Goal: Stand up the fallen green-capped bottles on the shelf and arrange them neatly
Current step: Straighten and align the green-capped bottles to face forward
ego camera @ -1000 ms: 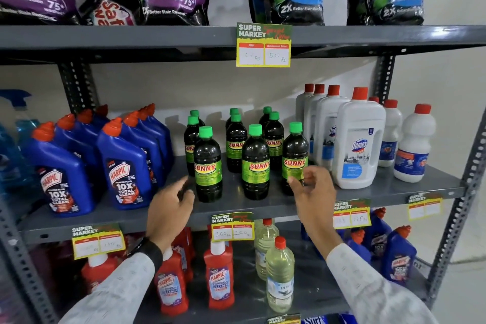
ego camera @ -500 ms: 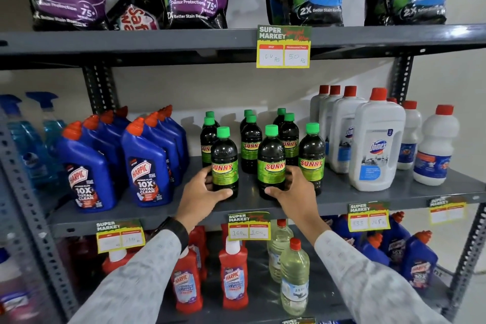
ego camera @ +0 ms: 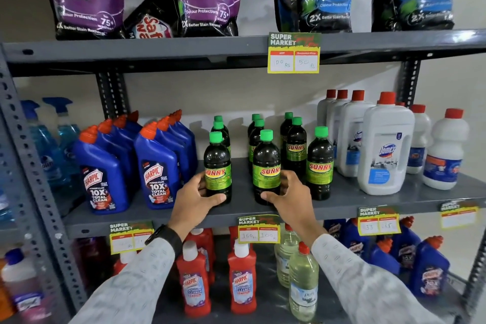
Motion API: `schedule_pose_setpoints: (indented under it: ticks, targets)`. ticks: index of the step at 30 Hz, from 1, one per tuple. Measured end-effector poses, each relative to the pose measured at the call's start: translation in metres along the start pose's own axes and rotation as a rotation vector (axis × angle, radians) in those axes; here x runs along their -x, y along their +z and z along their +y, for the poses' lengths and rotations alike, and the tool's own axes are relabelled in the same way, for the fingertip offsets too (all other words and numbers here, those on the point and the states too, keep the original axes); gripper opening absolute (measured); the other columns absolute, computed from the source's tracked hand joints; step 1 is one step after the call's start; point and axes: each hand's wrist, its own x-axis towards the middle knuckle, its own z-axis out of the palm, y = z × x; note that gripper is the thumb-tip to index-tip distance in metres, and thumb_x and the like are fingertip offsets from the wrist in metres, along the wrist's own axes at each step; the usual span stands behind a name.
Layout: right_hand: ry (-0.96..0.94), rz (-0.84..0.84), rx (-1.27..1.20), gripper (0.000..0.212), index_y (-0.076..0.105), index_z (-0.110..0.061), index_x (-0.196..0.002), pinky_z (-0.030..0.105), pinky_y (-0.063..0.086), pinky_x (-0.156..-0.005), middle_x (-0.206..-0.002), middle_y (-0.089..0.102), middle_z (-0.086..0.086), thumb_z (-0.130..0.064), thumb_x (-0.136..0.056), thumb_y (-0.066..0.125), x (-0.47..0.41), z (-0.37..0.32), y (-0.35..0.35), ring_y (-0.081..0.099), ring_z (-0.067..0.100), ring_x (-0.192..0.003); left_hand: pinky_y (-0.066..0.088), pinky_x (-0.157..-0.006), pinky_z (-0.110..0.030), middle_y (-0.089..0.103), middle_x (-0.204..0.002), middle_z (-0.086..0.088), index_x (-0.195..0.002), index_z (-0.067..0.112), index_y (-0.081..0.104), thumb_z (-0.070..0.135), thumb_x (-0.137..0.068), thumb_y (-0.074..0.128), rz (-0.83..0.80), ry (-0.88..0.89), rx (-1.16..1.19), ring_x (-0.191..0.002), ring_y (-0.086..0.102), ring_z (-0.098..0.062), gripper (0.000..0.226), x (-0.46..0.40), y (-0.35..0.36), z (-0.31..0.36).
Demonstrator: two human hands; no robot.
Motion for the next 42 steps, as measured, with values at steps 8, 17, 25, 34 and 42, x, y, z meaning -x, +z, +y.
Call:
schedule_pose_setpoints:
  ticks: [8,17,25,34,42]
  targets:
    - [-0.015,-0.002,0.033,0.077,0.052,-0.02,-0.144,0.028,0.054,-0.094,-0.115,0.067,-0.013,-0.032,-0.079,0.091,0.002,-0.002,-0.001,0.064,0.007,-0.103,0.047,-0.095,-0.021,0.063,-0.127,0.005,-0.148,0.022,0.044,0.02,-0.075,0.088,-0.003,0.001,0.002,-0.103,0.059,0.004,0.086,0.004,0.001,0.002]
    - [-0.019,-0.018,0.037,0.08,0.049,-0.019,-0.148,0.031,0.054,-0.098,-0.129,0.069,-0.007,-0.032,-0.08,0.09,0.004,-0.003,-0.001,0.064,0.009,-0.112,0.044,-0.085,-0.007,0.063,-0.136,-0.001,-0.148,0.022,0.045,0.02,-0.077,0.086,-0.019,0.015,-0.032,-0.099,0.056,0.013,0.082,0.006,0.001,0.005]
    - [-0.102,0.327,-0.058,0.047,0.059,-0.016,-0.138,0.028,0.059,-0.091,-0.116,0.068,-0.004,-0.008,-0.094,0.073,0.025,0.009,-0.035,0.068,0.009,-0.103,0.052,-0.1,-0.038,0.058,-0.144,-0.011,-0.152,0.014,0.036,0.061,-0.1,0.031,0.112,0.235,-0.784,-0.129,0.058,-0.023,0.07,0.045,0.003,-0.016]
    - [0.092,0.255,0.082,0.095,0.041,-0.021,-0.152,0.052,0.049,-0.111,-0.149,0.056,0.004,-0.041,-0.074,0.092,-0.013,0.058,-0.085,0.056,0.024,-0.136,0.04,-0.115,-0.045,0.063,-0.138,-0.018,-0.131,0.004,0.062,0.056,-0.102,0.02,0.129,0.165,-1.065,-0.129,0.058,-0.03,0.074,0.052,0.017,-0.032]
    - [0.123,0.131,0.1,0.079,0.052,-0.015,-0.144,0.042,0.05,-0.108,-0.137,0.069,0.004,-0.032,-0.078,0.092,-0.022,0.05,-0.093,0.063,0.025,-0.127,0.043,-0.113,-0.045,0.064,-0.137,-0.018,-0.131,0.004,0.062,0.057,-0.102,0.02,0.079,0.13,-1.101,-0.127,0.059,-0.03,0.073,0.053,0.017,-0.027]
